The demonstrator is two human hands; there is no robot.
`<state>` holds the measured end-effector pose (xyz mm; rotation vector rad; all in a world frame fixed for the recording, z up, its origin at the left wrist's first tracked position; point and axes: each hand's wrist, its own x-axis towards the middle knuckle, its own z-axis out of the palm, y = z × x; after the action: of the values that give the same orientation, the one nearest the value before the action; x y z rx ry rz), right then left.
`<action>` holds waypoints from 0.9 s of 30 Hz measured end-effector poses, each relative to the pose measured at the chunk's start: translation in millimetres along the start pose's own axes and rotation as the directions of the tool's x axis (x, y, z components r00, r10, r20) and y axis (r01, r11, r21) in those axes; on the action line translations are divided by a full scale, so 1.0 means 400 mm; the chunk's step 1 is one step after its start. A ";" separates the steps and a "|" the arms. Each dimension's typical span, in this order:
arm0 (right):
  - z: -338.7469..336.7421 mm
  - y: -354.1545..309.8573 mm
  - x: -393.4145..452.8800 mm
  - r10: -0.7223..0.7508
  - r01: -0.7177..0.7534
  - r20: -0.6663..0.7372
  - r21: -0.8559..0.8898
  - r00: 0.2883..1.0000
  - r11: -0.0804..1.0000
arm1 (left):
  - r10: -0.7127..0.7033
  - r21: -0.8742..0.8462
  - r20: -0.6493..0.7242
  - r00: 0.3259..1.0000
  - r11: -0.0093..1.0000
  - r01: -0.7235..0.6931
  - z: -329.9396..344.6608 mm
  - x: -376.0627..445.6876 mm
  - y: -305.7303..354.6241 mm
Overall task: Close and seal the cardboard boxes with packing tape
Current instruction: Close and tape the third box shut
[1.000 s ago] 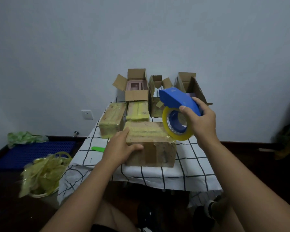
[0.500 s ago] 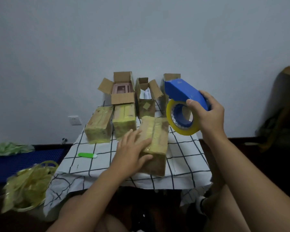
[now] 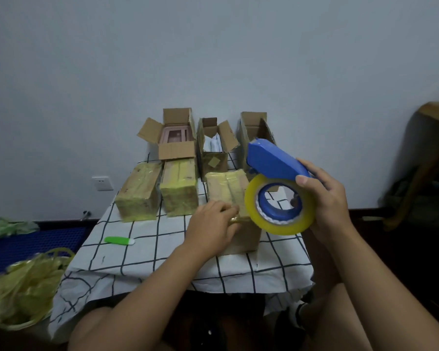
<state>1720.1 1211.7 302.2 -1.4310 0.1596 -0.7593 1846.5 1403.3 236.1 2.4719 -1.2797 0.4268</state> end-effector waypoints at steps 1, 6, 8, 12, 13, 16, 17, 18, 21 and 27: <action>-0.008 0.005 -0.010 0.019 -0.020 0.018 0.033 1.000 0.999 | -0.066 -0.124 0.054 0.996 0.990 0.072 -0.018 0.000 -0.002; -0.034 0.037 -0.059 0.093 -0.121 0.148 0.190 0.985 0.974 | -0.349 -0.756 0.028 0.937 0.605 0.249 -0.177 -0.013 0.040; -0.023 0.040 -0.078 0.098 -0.154 0.229 0.244 0.969 0.957 | -0.277 -0.832 0.041 0.960 0.522 0.186 -0.225 -0.027 0.066; 0.005 0.039 -0.119 0.129 -0.282 0.364 0.406 0.923 0.869 | -0.164 -0.821 0.010 0.986 0.562 0.102 -0.275 -0.061 0.103; 0.008 0.043 -0.126 0.148 -0.319 0.385 0.431 0.911 0.844 | -0.155 -0.824 -0.011 0.988 0.561 0.079 -0.283 -0.068 0.108; 0.014 0.055 -0.142 0.186 -0.406 0.442 0.480 0.878 0.777 | -0.127 -0.829 -0.050 0.991 0.558 0.029 -0.302 -0.082 0.109; 0.017 0.054 -0.146 0.176 -0.419 0.468 0.485 0.866 0.768 | -0.118 -0.819 -0.043 0.992 0.573 0.033 -0.310 -0.086 0.108; 0.021 0.052 -0.151 0.163 -0.426 0.493 0.487 0.855 0.762 | -0.112 -0.803 -0.035 0.993 0.594 0.039 -0.318 -0.087 0.108; 0.037 0.044 -0.159 0.165 -0.454 0.528 0.483 0.833 0.749 | -0.098 -0.743 -0.055 0.994 0.669 0.024 -0.340 -0.086 0.114; 0.070 0.041 -0.158 0.217 -0.483 0.505 0.483 0.835 0.730 | -0.166 -0.750 -0.181 0.969 0.660 -0.027 -0.360 -0.095 0.123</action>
<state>1692.9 1269.3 270.5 -0.8740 -0.1318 -0.1260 1768.7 1463.8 357.9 1.6867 -0.9763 0.1107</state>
